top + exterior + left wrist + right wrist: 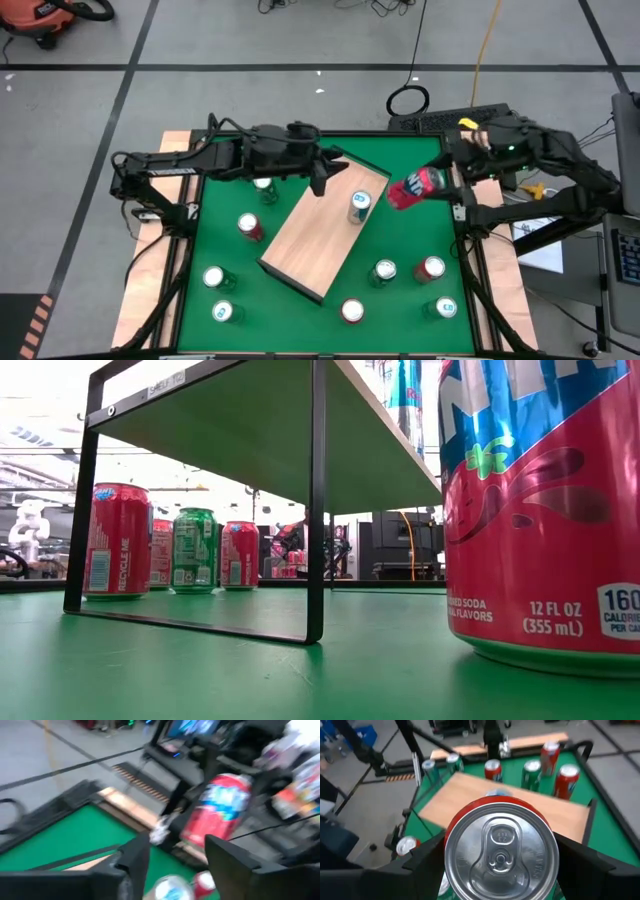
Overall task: Sort soda cans
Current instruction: Put the red soda can on the shelf
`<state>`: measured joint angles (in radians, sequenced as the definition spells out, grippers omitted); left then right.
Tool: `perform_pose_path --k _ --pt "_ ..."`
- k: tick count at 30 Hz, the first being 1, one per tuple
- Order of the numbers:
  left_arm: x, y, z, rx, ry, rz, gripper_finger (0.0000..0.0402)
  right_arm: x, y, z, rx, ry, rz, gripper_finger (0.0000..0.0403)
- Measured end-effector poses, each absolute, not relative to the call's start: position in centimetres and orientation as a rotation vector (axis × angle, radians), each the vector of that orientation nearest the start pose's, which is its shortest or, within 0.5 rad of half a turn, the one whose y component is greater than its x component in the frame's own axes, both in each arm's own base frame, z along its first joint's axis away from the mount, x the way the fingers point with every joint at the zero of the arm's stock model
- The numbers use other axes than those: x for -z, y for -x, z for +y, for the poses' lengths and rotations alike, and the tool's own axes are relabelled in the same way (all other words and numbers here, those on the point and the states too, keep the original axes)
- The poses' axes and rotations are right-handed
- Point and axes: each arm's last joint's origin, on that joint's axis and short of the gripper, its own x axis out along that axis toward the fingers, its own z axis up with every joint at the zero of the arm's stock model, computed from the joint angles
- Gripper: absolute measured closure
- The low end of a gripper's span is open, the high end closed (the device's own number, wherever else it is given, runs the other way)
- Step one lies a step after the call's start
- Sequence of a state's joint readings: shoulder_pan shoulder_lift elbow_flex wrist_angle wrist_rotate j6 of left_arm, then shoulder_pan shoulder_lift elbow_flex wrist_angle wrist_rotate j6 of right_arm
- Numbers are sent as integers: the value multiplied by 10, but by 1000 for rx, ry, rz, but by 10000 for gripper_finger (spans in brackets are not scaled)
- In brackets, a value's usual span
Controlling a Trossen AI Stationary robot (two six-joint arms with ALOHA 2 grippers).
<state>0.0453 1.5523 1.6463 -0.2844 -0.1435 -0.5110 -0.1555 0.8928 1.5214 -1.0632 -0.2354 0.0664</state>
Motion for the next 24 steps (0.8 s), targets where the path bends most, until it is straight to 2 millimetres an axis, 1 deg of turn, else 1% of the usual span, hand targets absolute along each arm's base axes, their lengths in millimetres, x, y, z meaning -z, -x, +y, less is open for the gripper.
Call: perform_pose_path --k 5,8,11,16,21,24 --pt "-446 -349 18 -131 595 9 140 -479 -105 -10 -70 -121 280 112" --pt "-453 -349 17 -78 598 -53 115 -489 -109 -10 -76 -90 182 112" --pt "-458 -349 15 2 650 -85 97 -497 -116 -11 -81 -18 96 112" --pt "-461 -349 15 28 724 -106 82 -504 -130 -13 -85 57 16 112" --pt "-460 -349 19 45 822 -92 81 -505 -149 -15 -137 68 -2 111" --pt "-459 -349 20 38 850 -81 81 -503 -161 -16 -154 64 5 111"
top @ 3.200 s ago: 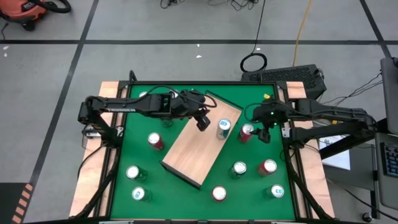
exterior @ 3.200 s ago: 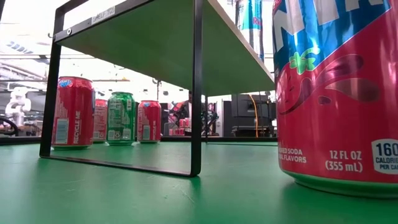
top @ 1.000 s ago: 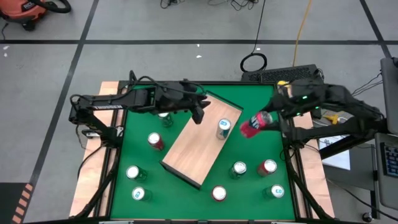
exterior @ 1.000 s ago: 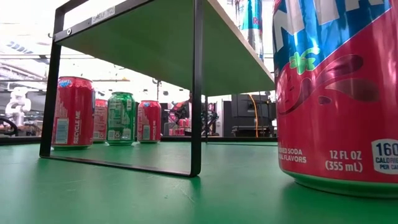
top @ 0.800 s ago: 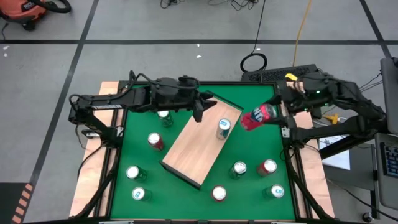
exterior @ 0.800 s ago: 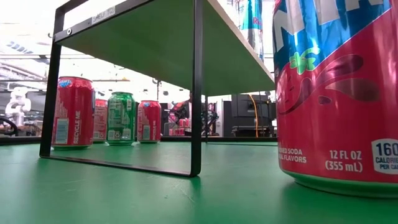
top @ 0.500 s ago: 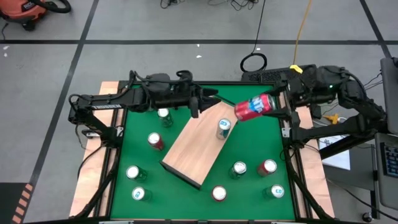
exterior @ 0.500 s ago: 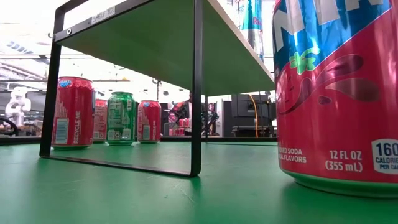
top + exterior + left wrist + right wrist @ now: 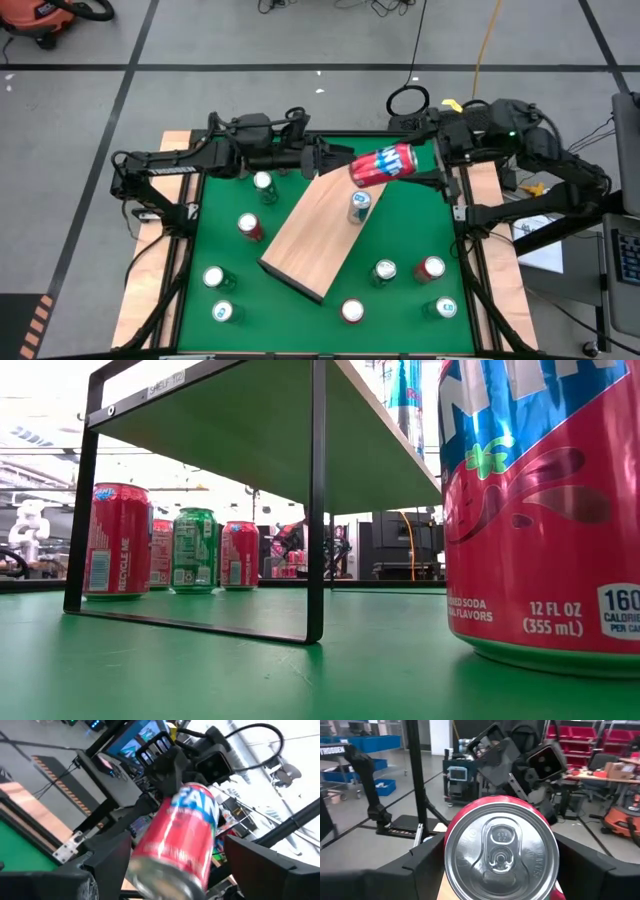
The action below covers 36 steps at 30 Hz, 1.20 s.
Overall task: Sort soda cans
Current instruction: Put the red soda can on the shelf
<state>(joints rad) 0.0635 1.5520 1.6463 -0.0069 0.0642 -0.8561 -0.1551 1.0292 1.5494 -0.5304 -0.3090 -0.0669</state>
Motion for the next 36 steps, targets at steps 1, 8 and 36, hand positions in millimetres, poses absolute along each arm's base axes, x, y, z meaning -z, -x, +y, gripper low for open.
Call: perform_pose_path --k 1,8,36 --pt "-458 -349 20 34 855 -72 81 -501 -166 -17 -169 61 10 110" --pt "-453 -350 17 108 870 17 81 -498 -187 -19 -215 28 10 109" --pt "-451 -348 8 453 808 174 103 -496 -221 -20 -339 7 -49 109"
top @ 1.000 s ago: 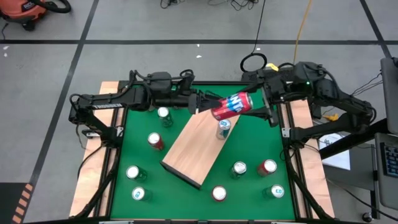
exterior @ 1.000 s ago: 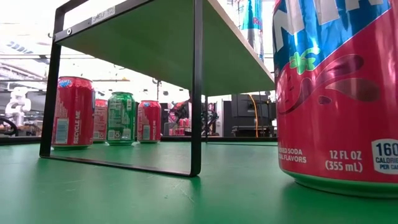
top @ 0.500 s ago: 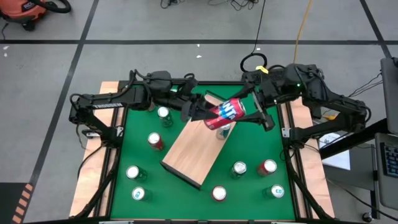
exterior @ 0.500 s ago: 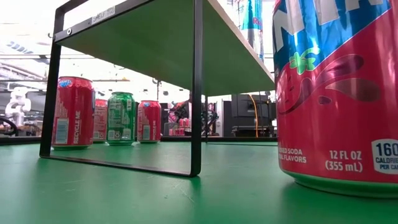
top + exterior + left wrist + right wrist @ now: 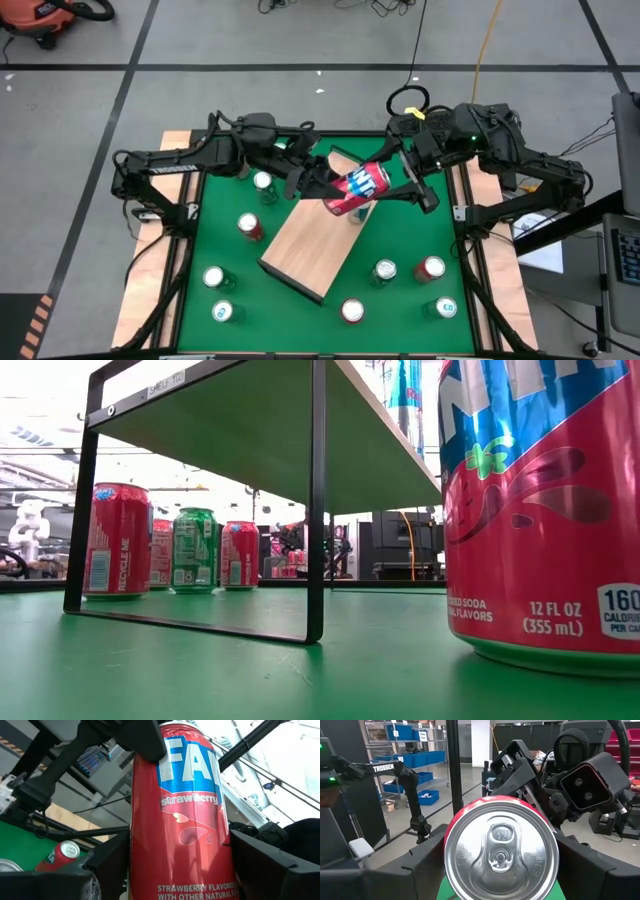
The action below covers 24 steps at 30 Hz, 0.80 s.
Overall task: Sort soda cans
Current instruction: Put the red soda can on the shelf
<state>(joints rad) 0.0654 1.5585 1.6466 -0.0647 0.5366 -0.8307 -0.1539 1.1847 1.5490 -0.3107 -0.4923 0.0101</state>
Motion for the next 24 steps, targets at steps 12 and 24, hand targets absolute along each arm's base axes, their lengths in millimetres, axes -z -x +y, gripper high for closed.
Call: perform_pose_path --k 12,24 --pt "-452 -347 15 474 921 210 78 -496 -223 -21 -346 -47 -40 108" --pt "-448 -349 17 551 846 242 23 -492 -232 -22 -349 -63 -27 108"
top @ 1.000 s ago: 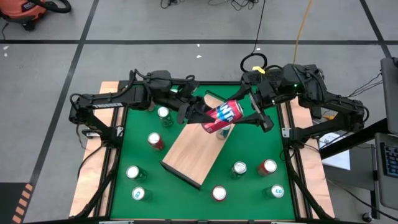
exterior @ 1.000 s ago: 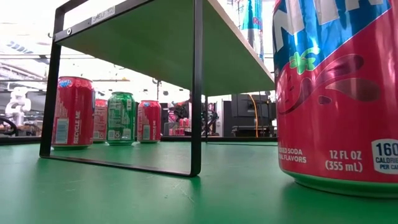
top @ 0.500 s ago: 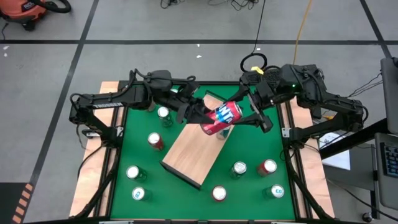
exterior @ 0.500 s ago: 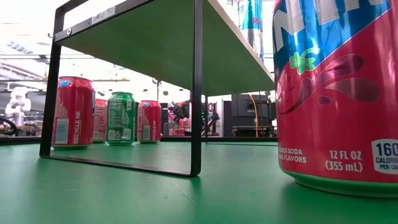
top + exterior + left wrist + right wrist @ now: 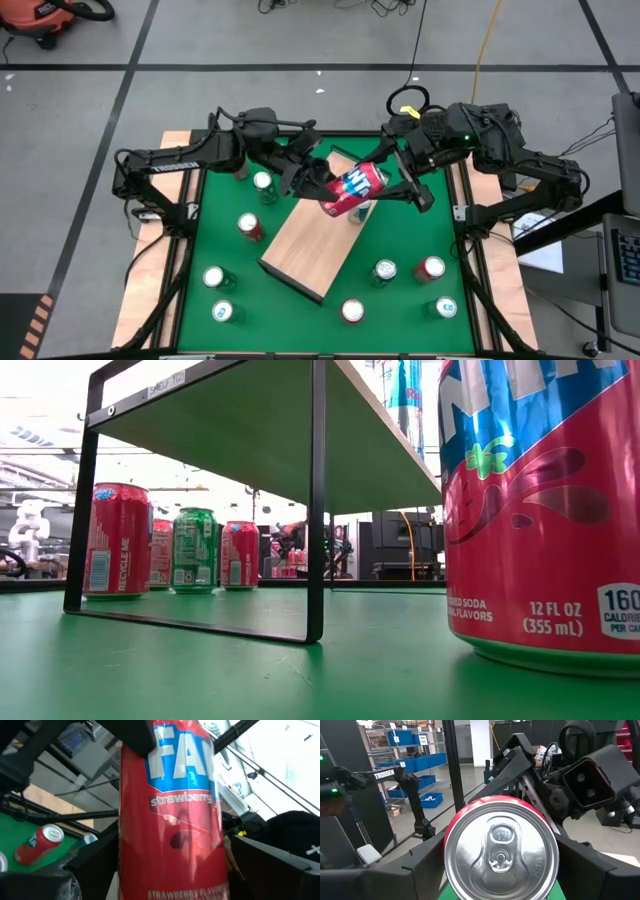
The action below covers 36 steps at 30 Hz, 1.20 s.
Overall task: Sort soda cans
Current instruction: Put the red soda can on the shelf
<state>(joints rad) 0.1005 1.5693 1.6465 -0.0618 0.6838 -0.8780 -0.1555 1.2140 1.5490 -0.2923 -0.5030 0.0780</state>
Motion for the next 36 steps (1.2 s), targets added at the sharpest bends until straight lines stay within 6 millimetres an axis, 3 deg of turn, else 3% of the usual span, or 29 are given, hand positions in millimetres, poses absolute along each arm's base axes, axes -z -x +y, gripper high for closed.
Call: perform_pose_path --k 12,18,24,29,36 --pt "-444 -351 20 581 822 264 109 -490 -237 -23 -344 -63 -28 104" --pt "-444 -351 24 571 826 260 118 -490 -238 -23 -343 -113 -21 79" --pt "-448 -351 31 546 809 203 119 -492 -235 -24 -325 -271 -2 57" --pt "-450 -352 39 411 701 97 119 -496 -227 -25 -222 -424 -11 54" --pt "-451 -354 44 76 444 -48 119 -502 -215 -31 11 -587 -97 53"
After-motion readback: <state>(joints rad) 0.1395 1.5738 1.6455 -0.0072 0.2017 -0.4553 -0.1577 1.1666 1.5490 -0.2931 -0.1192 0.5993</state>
